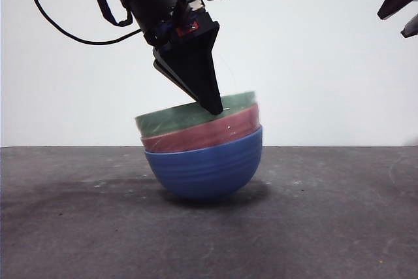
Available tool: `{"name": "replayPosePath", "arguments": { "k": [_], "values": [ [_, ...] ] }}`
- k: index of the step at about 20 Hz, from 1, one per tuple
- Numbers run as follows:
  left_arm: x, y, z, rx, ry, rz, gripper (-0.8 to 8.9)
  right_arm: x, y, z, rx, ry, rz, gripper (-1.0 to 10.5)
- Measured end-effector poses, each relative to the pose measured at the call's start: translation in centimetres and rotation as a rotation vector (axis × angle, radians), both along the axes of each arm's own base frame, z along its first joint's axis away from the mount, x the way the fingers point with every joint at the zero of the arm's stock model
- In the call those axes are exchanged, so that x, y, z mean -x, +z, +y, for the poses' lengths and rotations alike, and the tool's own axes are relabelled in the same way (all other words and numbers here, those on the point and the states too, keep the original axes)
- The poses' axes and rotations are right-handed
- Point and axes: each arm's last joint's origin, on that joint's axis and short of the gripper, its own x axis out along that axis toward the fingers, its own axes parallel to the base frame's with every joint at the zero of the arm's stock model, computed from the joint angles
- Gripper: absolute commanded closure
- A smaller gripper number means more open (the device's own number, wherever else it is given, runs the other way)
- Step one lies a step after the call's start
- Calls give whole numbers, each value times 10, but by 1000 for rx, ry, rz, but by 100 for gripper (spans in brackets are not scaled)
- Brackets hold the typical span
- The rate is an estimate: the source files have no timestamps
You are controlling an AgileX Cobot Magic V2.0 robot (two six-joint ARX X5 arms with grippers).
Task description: Pick up the green bowl on the top,put the green bowl on the left,pick up the red bowl in the middle,put the red bowl on the right
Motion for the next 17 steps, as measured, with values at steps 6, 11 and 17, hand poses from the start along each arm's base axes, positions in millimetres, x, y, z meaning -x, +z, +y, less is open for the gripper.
{"name": "replayPosePath", "arguments": {
  "k": [6, 11, 17],
  "values": [
    [5, 28, -10, 16, -30, -13, 822, 0, 0, 0, 0, 0, 0, 726],
    [13, 88, -5, 12, -22, -18, 822, 0, 0, 0, 0, 0, 0, 726],
    [46, 122, 37, -105, 222, -73, 822, 0, 0, 0, 0, 0, 0, 726]
  ]
}}
